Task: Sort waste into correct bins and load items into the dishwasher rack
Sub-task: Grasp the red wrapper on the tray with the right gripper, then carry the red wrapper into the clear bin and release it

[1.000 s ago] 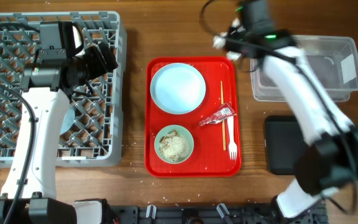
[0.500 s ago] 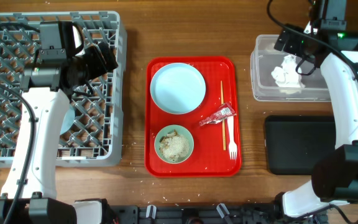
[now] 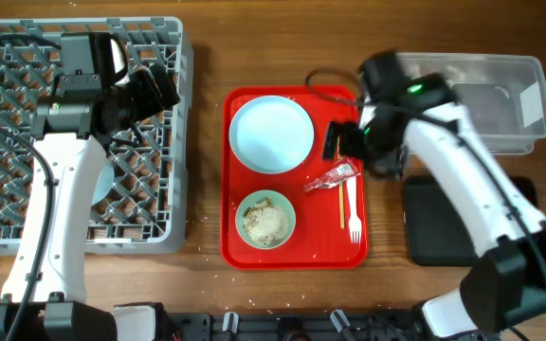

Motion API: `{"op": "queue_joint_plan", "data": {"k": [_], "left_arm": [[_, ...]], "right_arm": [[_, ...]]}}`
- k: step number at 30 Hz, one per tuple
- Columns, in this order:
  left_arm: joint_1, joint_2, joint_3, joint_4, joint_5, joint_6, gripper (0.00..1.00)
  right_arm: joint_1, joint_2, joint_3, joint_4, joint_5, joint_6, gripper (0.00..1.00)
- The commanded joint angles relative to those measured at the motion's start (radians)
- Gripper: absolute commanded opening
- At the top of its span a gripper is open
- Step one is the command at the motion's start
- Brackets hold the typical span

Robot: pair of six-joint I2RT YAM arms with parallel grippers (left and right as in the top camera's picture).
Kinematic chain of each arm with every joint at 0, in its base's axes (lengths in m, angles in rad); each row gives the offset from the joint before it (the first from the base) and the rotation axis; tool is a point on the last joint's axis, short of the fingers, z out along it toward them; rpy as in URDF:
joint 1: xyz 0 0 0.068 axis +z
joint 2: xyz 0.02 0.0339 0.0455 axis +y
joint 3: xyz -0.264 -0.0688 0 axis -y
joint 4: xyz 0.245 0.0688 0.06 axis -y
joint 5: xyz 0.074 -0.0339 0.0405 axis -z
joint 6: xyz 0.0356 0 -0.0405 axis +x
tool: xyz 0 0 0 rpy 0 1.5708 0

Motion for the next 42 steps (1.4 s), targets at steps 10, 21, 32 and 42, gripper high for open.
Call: {"op": "queue_joint_plan", "data": {"k": [10,21,32,42], "left_arm": [[0.002,-0.01,0.008,0.002,0.008,-0.009,1.0],[0.002,-0.01,0.008,0.002,0.008,-0.009,1.0],[0.002,-0.01,0.008,0.002,0.008,-0.009,1.0],[0.002,-0.01,0.008,0.002,0.008,-0.009,1.0]], "right_arm": [[0.103,-0.005,-0.292,0.396,0.033,0.726,0.67],[0.161,0.143,-0.292,0.467,0.087,0.908,0.67],[0.179,0.204,-0.291,0.499,0.119,0.93,0.2],[0.111,0.023,-0.019,0.369,0.061,0.602,0.04]]}}
